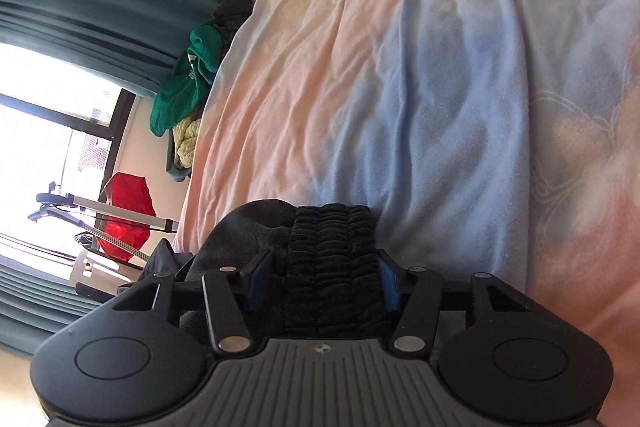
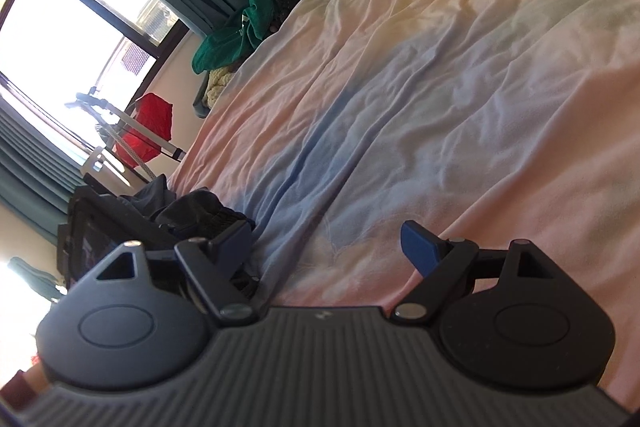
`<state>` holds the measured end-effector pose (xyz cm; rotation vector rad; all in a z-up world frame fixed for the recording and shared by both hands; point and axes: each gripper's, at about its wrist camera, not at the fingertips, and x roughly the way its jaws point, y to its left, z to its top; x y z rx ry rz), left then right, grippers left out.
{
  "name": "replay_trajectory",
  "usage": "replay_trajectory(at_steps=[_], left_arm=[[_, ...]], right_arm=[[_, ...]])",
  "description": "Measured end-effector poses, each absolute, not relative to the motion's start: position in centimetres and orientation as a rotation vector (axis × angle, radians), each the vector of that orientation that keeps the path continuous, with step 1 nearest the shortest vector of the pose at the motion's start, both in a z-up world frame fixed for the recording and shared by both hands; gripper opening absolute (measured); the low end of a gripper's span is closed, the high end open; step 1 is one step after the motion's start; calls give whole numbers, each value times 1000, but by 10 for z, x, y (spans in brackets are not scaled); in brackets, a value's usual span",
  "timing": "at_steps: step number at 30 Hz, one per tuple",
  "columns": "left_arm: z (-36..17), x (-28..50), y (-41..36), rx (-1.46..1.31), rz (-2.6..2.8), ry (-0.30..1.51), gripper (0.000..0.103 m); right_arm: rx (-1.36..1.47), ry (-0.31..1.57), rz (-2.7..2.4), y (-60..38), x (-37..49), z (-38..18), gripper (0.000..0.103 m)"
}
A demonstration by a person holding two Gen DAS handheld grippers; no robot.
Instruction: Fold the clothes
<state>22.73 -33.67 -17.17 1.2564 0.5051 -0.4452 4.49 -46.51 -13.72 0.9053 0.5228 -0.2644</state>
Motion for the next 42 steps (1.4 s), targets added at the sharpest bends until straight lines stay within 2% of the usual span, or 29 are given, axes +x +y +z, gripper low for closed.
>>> replay_trajectory(at_steps=[1,2,3,11,19,27,31,35,39,42], left_arm=[[-165,225,-331,1237,-436,496,52],[-158,224,-325,1207,-421,479,36],[-148,225,-317,1163,-388,460,10],[-47,227,-213,777,-134,342,8],[61,226,-39,370,117,295,8],[124,251,127,91,345,296,7],[111,273,212,47,507,306,7],[45,292,282,-22,586,484,7],[-16,285,315,-176,567,558,9],[-29,271,323,-263,530,543,12]], right_arm=[[895,526,-259,-464,45,-137,84],[887,529,-264,-464,45,-138,84],[882,528,-279,-464,44,-139,84],[797,540,-323,-451,53,-139,85],[635,551,-283,-414,65,-127,84],[502,569,-246,-375,78,-122,84],[490,612,-231,-363,87,-131,84],[458,638,-219,-349,97,-139,84],[450,656,-194,-337,105,-145,83],[438,662,-183,-330,108,-148,83]])
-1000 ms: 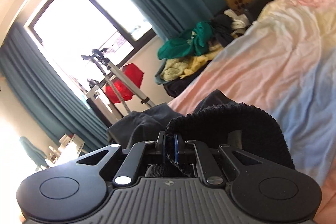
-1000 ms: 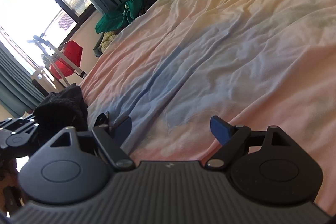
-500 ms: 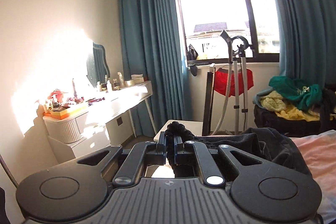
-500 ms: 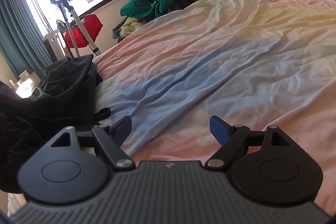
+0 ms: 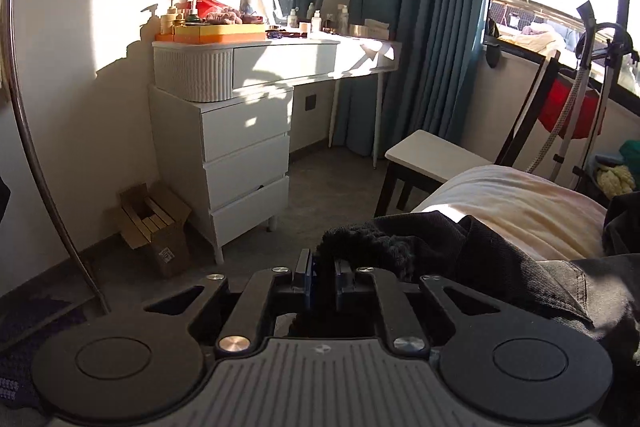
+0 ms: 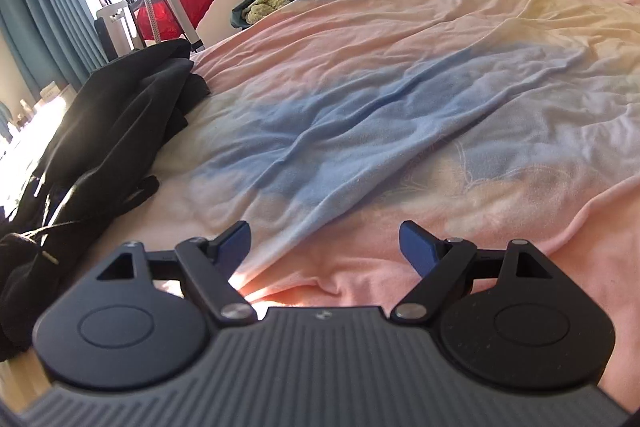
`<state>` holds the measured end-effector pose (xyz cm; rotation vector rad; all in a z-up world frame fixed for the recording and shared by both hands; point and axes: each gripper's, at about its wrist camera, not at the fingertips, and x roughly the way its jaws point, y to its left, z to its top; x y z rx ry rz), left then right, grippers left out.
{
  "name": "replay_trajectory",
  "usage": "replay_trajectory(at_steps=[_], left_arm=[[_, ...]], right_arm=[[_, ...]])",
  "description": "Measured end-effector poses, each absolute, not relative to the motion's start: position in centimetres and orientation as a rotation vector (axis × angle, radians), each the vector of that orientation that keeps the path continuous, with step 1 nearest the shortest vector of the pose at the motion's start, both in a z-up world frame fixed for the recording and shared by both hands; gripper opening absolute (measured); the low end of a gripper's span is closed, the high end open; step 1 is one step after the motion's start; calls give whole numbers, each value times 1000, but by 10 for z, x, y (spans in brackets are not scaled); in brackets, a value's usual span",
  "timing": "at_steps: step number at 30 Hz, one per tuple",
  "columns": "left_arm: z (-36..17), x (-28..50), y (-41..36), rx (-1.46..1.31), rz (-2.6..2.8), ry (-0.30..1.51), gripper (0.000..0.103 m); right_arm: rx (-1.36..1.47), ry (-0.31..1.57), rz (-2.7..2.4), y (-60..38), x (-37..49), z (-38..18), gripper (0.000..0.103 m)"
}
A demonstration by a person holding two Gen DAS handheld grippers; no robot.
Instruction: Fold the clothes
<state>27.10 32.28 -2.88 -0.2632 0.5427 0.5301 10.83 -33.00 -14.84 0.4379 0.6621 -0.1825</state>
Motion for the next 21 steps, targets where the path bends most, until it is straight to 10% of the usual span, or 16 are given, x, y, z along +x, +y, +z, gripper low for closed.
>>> replay_trajectory(at_steps=[8,21], left_arm=[[-9,198,300,-238,479,555,85],[-47,69,208,-1063,169,707,98]], right_arm=[[432,644,-137,-320,103,-142,83],[435,617,-115,-316,66,-130,83]])
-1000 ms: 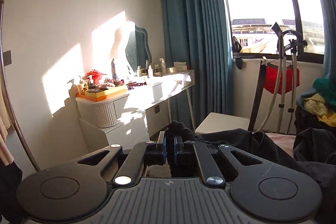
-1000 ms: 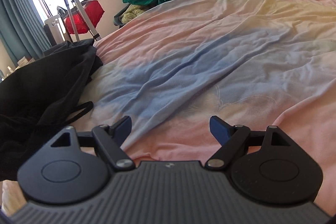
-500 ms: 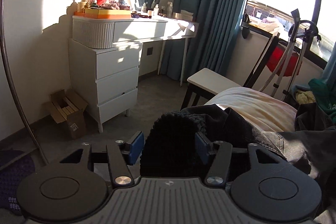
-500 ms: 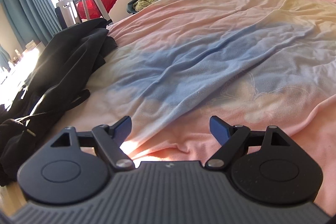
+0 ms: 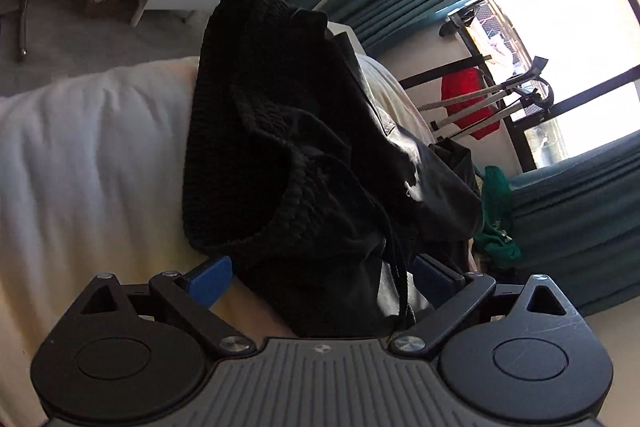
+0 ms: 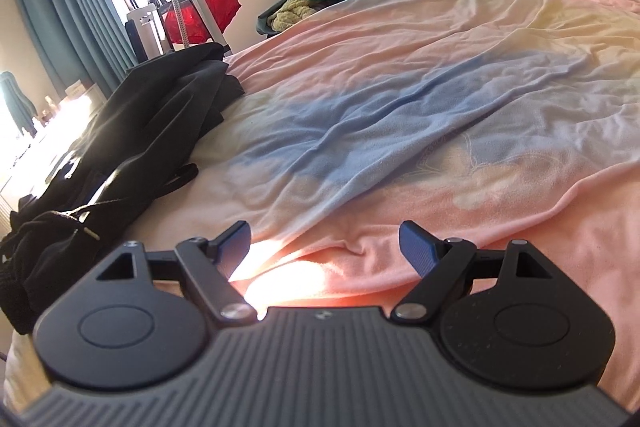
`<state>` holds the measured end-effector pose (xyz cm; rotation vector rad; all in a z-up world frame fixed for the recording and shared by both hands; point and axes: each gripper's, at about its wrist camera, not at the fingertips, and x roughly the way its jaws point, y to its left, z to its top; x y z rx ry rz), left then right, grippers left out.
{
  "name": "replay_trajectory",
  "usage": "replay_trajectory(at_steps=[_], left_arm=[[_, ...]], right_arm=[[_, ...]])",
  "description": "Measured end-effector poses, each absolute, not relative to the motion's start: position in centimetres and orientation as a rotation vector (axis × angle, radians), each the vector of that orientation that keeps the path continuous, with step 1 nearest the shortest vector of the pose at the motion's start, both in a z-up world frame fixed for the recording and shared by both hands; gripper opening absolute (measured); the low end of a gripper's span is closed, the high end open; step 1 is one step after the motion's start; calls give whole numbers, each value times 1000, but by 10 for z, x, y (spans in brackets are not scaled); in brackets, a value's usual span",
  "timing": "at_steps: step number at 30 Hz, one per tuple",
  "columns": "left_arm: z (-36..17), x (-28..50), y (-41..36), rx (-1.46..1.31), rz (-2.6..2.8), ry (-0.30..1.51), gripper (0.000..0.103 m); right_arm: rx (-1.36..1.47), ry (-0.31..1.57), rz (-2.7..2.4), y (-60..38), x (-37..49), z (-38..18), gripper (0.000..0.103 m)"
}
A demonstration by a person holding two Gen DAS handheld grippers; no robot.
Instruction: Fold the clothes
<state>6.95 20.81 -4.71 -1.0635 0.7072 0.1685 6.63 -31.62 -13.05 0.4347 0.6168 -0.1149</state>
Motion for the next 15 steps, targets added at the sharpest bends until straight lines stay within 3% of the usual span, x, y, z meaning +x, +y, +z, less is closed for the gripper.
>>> replay_trajectory(at_steps=[7,12,15], left_arm=[[-122,86,190,-1247,221,751,99],[-128,87,190,-1227,219,636,103],[-123,83,181,-1185,243,561,94]], right_arm=[[428,623,-96,-310,60,-131,83],[436,634,-89,-309,63,-136,83],[431,636,-75,-305,68,-138,83]])
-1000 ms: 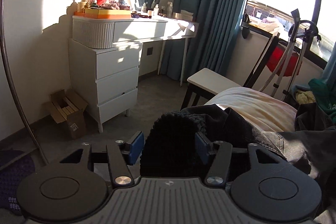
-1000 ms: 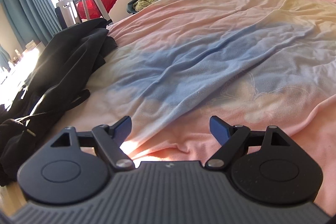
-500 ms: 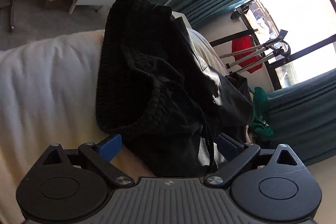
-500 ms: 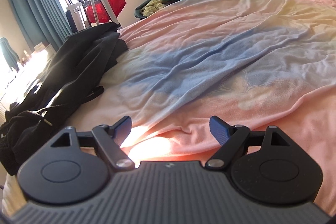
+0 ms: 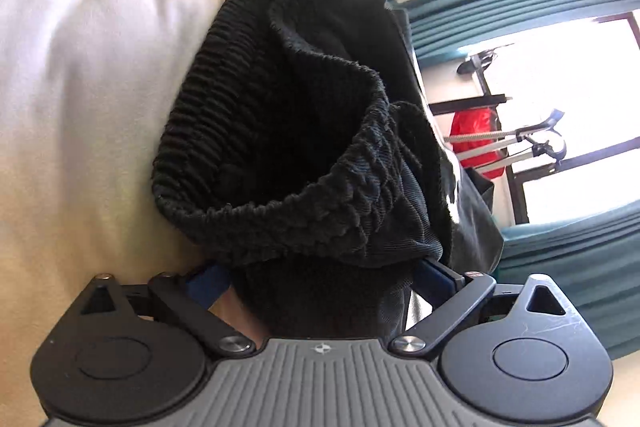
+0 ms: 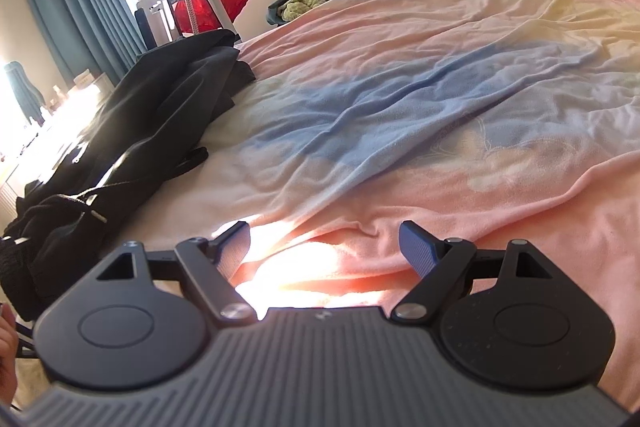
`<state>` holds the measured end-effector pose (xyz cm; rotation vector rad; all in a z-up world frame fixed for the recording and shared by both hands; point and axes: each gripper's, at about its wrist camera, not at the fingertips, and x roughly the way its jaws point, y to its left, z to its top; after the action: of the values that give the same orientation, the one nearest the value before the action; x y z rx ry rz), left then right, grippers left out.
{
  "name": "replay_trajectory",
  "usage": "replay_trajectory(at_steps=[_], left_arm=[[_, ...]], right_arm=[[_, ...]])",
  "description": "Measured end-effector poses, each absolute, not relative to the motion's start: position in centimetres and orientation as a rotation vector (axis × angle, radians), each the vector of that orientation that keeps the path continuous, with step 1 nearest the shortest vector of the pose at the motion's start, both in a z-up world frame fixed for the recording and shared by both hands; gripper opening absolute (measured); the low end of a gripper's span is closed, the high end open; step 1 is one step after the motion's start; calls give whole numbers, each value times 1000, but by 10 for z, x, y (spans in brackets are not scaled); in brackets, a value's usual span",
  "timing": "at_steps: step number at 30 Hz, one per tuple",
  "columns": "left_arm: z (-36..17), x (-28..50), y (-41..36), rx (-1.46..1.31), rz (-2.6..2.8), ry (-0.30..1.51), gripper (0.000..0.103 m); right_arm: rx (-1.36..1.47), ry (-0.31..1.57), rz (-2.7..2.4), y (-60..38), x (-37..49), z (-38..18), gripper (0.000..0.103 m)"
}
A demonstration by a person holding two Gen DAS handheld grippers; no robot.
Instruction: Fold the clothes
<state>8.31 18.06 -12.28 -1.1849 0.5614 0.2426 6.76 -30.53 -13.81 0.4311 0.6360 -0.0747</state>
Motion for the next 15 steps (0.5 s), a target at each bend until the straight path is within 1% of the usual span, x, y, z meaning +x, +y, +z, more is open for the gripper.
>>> replay_trajectory(at_steps=[3,4,6,7,8,11,12,14,15], left_arm=[[-114,83,166,-1130,242,533,93],[-111,84,163,-1107,233,532,92],[-108,84,161,-1089,225,534,79],[-109,85,164,-1101,216,533,65],[-110,85,168,-1115,207,531,56],[-115,81,178,-1184,193,533,42],[-117,79,182,-1201,184,530,40],[-114,73,182,-1203,174,526,32],[-111,69,181,-1196,172,520,30]], right_arm=[[419,626,-58,-301,71,-138,83],[407,620,-62,-300,72,-137,83],[396,603,-61,-298,69,-136,83],[390,595,-61,-297,68,-135,83],[385,587,-60,-296,67,-134,83],[377,574,-61,-294,64,-131,83],[375,570,-61,-293,64,-131,83],[367,564,-61,-292,64,-130,83],[362,562,-61,-291,64,-129,83]])
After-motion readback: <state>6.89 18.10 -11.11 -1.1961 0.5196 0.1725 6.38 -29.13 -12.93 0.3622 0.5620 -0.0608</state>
